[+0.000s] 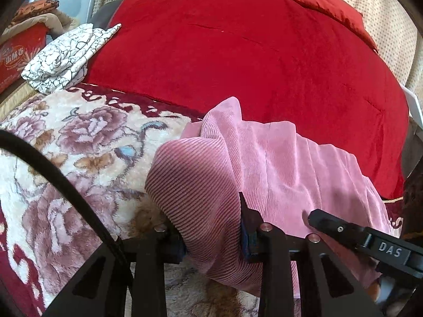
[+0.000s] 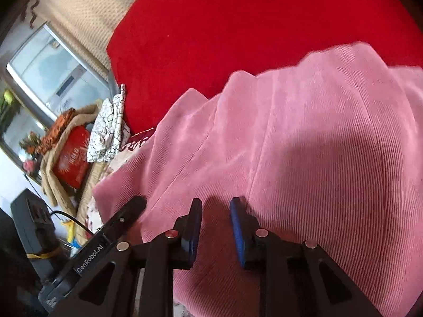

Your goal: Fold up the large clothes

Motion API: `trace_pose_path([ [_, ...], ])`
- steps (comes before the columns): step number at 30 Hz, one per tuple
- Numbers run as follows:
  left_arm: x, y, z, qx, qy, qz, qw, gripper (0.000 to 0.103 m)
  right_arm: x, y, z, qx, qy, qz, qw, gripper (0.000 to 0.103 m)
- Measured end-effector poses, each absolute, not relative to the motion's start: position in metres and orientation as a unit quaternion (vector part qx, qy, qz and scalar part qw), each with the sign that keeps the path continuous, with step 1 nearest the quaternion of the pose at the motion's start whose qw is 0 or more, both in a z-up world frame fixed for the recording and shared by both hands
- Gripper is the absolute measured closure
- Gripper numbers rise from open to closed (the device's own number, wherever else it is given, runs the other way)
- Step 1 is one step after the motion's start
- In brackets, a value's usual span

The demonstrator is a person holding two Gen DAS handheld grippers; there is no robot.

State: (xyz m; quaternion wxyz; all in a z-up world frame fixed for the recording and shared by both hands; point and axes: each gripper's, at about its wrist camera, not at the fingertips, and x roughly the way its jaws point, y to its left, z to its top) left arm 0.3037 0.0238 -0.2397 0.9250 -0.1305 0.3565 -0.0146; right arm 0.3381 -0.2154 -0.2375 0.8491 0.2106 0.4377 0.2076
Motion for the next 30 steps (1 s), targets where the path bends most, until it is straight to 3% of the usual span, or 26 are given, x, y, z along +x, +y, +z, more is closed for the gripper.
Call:
trace_pose_path([
  [4, 0.304, 0.025, -0.240, -0.139, 0.358, -0.011, 0.923, 0.069, 0.333, -0.225, -0.230, 0.230, 0.434, 0.214, 0.845, 0.077],
  [7, 0.305, 0.027, -0.241, -0.144, 0.364, -0.003, 0.920, 0.062, 0.323, -0.240, -0.216, 0.229, 0.419, 0.206, 0.854, 0.077],
  [8, 0.305, 0.029, -0.241, -0.152, 0.366, -0.002, 0.918, 0.058, 0.320, -0.243, -0.211, 0.223, 0.415, 0.200, 0.859, 0.077],
  [9, 0.305, 0.031, -0.243, -0.163, 0.371, 0.000, 0.914, 0.046, 0.315, -0.248, -0.208, 0.217, 0.412, 0.193, 0.864, 0.077],
  [11, 0.307, 0.036, -0.247, -0.191, 0.386, -0.003, 0.902, 0.032, 0.309, -0.264, -0.206, 0.218, 0.412, 0.179, 0.866, 0.077],
  [16, 0.311, 0.041, -0.256, -0.233, 0.395, -0.019, 0.888, 0.031, 0.308, -0.293, -0.222, 0.243, 0.433, 0.152, 0.854, 0.070],
  [17, 0.312, 0.041, -0.256, -0.237, 0.393, -0.022, 0.888, 0.033, 0.308, -0.296, -0.226, 0.249, 0.436, 0.156, 0.850, 0.070],
  [18, 0.312, 0.041, -0.256, -0.240, 0.390, -0.025, 0.889, 0.043, 0.309, -0.298, -0.230, 0.253, 0.436, 0.160, 0.849, 0.070],
  [24, 0.312, 0.038, -0.249, -0.224, 0.368, -0.028, 0.902, 0.068, 0.295, -0.304, -0.209, 0.248, 0.396, 0.173, 0.867, 0.069],
  [30, 0.301, 0.008, -0.222, -0.139, 0.310, -0.041, 0.940, 0.079, 0.305, -0.317, -0.237, 0.261, 0.437, 0.158, 0.846, 0.070],
])
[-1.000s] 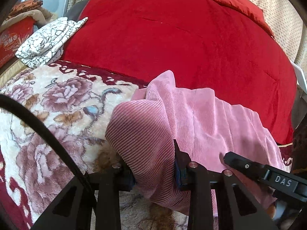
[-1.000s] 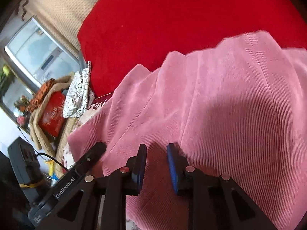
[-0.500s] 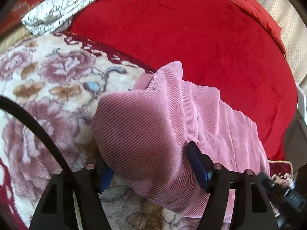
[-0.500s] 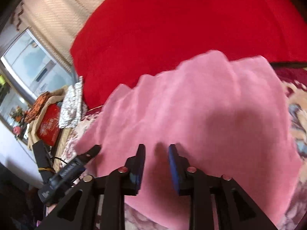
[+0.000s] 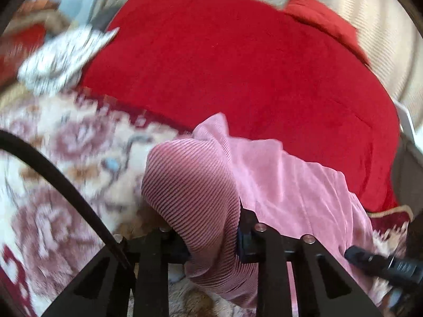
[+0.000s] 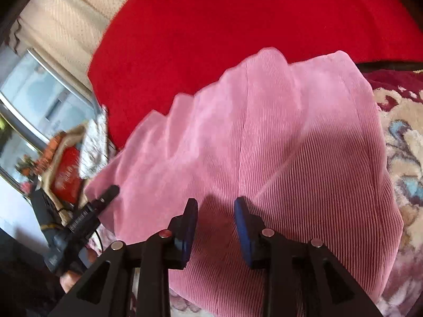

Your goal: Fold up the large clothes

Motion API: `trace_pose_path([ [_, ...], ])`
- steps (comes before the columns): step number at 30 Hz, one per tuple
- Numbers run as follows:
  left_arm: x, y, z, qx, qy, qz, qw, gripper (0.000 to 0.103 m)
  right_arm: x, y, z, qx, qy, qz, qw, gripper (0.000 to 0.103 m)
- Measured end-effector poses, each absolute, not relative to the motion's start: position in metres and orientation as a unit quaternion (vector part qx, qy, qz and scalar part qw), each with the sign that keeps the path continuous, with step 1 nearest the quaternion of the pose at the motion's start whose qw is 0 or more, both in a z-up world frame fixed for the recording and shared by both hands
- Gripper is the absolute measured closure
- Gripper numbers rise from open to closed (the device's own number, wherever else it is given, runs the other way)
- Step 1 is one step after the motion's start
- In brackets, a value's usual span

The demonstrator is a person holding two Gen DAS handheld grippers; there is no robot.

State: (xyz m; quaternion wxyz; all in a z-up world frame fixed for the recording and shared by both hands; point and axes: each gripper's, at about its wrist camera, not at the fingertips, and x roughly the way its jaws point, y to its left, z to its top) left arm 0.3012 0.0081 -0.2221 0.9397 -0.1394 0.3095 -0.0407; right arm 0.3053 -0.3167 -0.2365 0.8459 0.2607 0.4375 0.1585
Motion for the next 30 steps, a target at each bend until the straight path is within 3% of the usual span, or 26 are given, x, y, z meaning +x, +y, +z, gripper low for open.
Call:
trace_pose_path([
  [7, 0.253, -0.095, -0.209, 0.089, 0.236, -0.174, 0.952, 0.080, 0.306, -0.344, -0.232, 0.318, 0.431, 0.194, 0.822, 0.068],
  [8, 0.247, -0.115, -0.220, 0.135, 0.247, -0.202, 0.938, 0.080, 0.306, -0.347, -0.231, 0.325, 0.425, 0.198, 0.822, 0.060],
  [9, 0.245, -0.126, -0.227, 0.164, 0.250, -0.206, 0.932, 0.079, 0.305, -0.352, -0.228, 0.334, 0.415, 0.202, 0.822, 0.033],
  [11, 0.239, -0.142, -0.239, 0.222, 0.238, -0.195, 0.925, 0.079, 0.303, -0.362, -0.223, 0.359, 0.388, 0.210, 0.823, 0.020],
  [15, 0.245, -0.127, -0.232, 0.175, 0.253, -0.218, 0.926, 0.078, 0.307, -0.363, -0.219, 0.390, 0.375, 0.243, 0.805, 0.020],
  [22, 0.233, -0.128, -0.234, 0.196, 0.237, -0.230, 0.923, 0.078, 0.338, -0.321, -0.226, 0.395, 0.415, 0.291, 0.766, 0.020],
  [30, 0.219, -0.110, -0.228, 0.187, 0.230, -0.268, 0.917, 0.078, 0.360, -0.257, -0.205, 0.294, 0.453, 0.264, 0.799, 0.017],
])
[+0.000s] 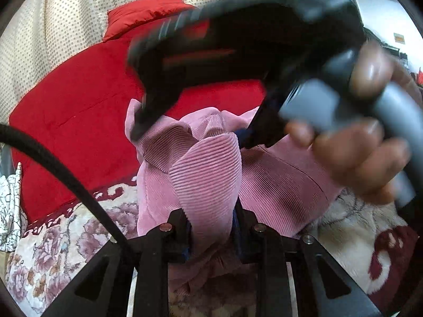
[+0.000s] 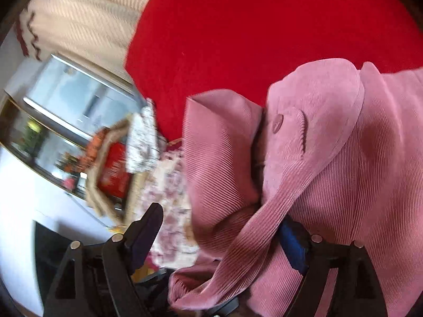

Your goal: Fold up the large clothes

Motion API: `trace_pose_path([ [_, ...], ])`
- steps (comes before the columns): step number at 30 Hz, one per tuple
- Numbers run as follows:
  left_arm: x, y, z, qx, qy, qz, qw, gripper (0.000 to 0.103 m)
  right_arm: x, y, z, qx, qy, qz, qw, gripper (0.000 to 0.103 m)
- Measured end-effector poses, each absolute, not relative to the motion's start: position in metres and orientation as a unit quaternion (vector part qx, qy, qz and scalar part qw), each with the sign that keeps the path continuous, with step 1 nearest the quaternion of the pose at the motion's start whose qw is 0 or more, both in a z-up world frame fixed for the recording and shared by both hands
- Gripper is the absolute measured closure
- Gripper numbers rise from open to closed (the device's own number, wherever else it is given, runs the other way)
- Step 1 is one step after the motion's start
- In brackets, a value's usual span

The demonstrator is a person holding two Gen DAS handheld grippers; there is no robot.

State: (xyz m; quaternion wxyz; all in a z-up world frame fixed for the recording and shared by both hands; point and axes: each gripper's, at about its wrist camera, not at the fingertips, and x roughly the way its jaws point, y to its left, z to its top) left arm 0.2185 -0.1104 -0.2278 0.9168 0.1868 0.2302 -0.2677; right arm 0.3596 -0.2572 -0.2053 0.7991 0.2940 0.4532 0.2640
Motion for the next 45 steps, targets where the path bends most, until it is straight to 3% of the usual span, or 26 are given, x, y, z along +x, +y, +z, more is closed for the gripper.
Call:
trace_pose_path([
  [1, 0.217, -0.107, -0.226, 0.184, 0.232, -0.275, 0.915, 0.078, 0.360, -0.250, -0.207, 0.272, 0.455, 0.250, 0.810, 0.020],
  [3, 0.218, -0.090, -0.218, 0.160, 0.247, -0.306, 0.905, 0.078, 0.363, -0.237, -0.216, 0.233, 0.472, 0.224, 0.820, 0.061],
  [8, 0.235, -0.018, -0.195, 0.006, 0.280, -0.333, 0.900, 0.077, 0.360, -0.249, -0.225, 0.250, 0.460, 0.215, 0.824, 0.070],
  [12, 0.278, 0.019, -0.219, -0.140, 0.362, -0.291, 0.874, 0.080, 0.357, -0.254, -0.226, 0.264, 0.445, 0.211, 0.829, 0.073],
  [16, 0.287, -0.015, -0.238, -0.124, 0.403, -0.290, 0.859, 0.084, 0.350, -0.242, -0.213, 0.244, 0.419, 0.213, 0.848, 0.076],
  [19, 0.275, -0.037, -0.224, -0.087, 0.376, -0.300, 0.872, 0.103, 0.342, -0.241, -0.200, 0.235, 0.396, 0.216, 0.861, 0.078],
  [28, 0.223, -0.093, -0.164, -0.063, 0.257, -0.397, 0.879, 0.103, 0.266, -0.285, -0.121, 0.201, 0.257, 0.209, 0.922, 0.080],
  [31, 0.226, -0.112, -0.169, -0.038, 0.259, -0.409, 0.874, 0.102, 0.240, -0.305, -0.110, 0.153, 0.223, 0.185, 0.945, 0.080],
  [33, 0.238, -0.124, -0.183, -0.025, 0.291, -0.396, 0.870, 0.101, 0.242, -0.321, -0.126, 0.134, 0.246, 0.153, 0.948, 0.080],
  [38, 0.250, -0.144, -0.197, -0.023, 0.339, -0.398, 0.852, 0.101, 0.285, -0.364, -0.226, 0.223, 0.421, 0.111, 0.872, 0.081],
  [45, 0.251, -0.156, -0.207, 0.022, 0.340, -0.399, 0.851, 0.101, 0.283, -0.391, -0.242, 0.300, 0.420, 0.130, 0.846, 0.080],
])
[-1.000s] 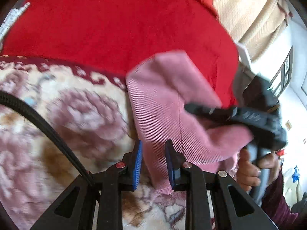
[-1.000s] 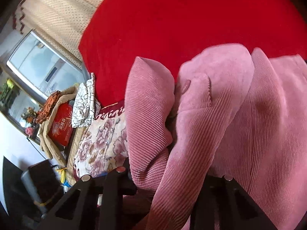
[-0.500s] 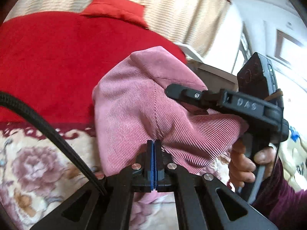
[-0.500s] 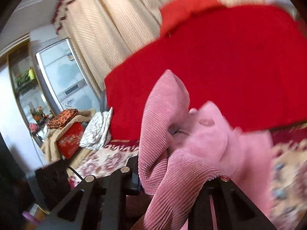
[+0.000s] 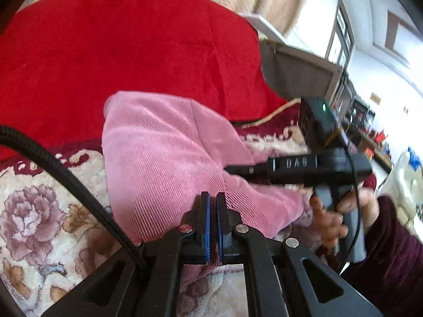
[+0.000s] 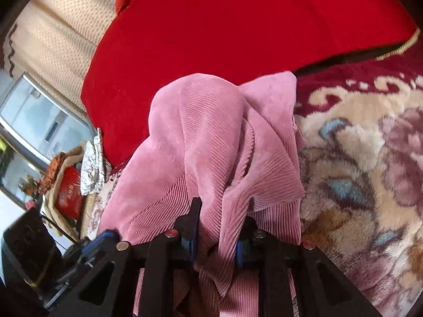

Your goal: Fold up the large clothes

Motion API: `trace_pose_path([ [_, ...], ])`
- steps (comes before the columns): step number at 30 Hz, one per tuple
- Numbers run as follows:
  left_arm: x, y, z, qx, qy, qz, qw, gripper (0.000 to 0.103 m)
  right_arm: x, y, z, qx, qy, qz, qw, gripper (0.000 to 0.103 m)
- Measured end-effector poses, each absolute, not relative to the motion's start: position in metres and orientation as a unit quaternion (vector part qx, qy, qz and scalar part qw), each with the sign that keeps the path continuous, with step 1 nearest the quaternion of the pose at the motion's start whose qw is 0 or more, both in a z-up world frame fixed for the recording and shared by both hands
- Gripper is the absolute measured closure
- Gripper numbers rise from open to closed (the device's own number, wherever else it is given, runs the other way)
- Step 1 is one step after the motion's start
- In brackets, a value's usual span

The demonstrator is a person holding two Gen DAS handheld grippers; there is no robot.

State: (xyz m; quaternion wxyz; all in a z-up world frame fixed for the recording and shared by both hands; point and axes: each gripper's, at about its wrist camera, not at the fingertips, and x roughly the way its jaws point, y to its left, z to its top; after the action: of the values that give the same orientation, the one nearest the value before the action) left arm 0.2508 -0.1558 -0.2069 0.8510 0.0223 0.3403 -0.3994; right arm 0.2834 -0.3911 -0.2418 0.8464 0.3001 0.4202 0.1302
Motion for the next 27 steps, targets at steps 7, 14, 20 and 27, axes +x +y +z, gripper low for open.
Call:
trace_pose_path([
  [7, 0.253, -0.165, -0.222, 0.039, 0.352, -0.389, 0.850, 0.103, 0.285, -0.396, -0.256, 0.320, 0.421, 0.115, 0.841, 0.080],
  [14, 0.263, -0.127, -0.202, -0.050, 0.371, -0.423, 0.825, 0.101, 0.286, -0.401, -0.256, 0.360, 0.419, 0.113, 0.826, 0.077],
  [20, 0.267, -0.077, -0.190, -0.073, 0.346, -0.386, 0.852, 0.094, 0.284, -0.413, -0.258, 0.400, 0.430, 0.121, 0.801, 0.071],
  [27, 0.262, -0.105, -0.205, 0.012, 0.344, -0.347, 0.873, 0.093, 0.263, -0.420, -0.206, 0.312, 0.386, 0.016, 0.868, 0.049],
])
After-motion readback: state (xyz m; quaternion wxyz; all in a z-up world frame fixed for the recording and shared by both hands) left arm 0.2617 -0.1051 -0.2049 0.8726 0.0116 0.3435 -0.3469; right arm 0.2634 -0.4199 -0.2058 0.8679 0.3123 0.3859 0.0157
